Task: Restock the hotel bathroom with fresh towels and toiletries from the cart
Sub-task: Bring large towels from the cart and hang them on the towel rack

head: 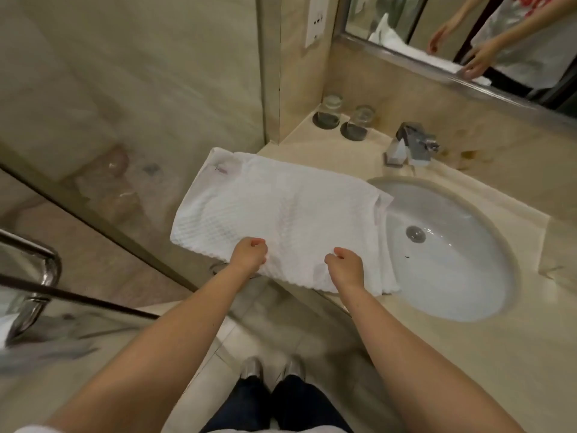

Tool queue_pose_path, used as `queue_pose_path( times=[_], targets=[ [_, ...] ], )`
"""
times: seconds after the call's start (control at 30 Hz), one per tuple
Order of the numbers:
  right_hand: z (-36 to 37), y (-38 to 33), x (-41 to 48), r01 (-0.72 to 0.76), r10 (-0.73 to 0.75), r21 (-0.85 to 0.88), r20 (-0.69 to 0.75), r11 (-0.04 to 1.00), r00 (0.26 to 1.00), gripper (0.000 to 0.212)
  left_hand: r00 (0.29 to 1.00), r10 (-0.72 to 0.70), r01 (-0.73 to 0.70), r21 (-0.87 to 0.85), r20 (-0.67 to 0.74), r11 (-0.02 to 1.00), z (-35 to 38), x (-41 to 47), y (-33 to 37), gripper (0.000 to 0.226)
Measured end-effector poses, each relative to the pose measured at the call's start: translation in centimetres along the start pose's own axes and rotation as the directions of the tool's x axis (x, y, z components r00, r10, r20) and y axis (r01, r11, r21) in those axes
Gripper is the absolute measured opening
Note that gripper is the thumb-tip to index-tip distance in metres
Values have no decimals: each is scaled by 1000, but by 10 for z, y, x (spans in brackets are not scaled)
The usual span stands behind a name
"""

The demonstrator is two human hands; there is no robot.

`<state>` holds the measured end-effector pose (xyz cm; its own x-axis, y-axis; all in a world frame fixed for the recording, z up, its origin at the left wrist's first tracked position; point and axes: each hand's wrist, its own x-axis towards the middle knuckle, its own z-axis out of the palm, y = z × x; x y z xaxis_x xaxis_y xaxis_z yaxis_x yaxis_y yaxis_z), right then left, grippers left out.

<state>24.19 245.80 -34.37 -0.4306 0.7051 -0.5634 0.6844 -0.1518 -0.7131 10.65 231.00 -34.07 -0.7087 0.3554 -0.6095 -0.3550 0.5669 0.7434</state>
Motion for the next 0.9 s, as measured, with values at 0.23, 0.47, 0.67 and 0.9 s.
queue_pose_path(
  times=[0.23, 0.47, 0.67, 0.9],
  targets=[
    [13, 14, -7, 67, -73, -53, -113, 996, 991, 52, 990, -64, 54, -83, -129, 995, 2, 15, -26, 18],
    [13, 24, -24, 48, -58, -36, -342, 998, 938, 18, 939, -328, 309, -161, -108, 937, -8, 21, -43, 44],
    [5, 43, -33, -178, 191, 68, -356, 982, 915, 28, 886, -457, 385, -420, -82, 822, -5, 25, -29, 82],
    [4, 36, -37, -466, 453, 363, 125, 807, 883, 45, 888, -449, 450, -410, 105, 794, -9, 29, -26, 24]
  ],
)
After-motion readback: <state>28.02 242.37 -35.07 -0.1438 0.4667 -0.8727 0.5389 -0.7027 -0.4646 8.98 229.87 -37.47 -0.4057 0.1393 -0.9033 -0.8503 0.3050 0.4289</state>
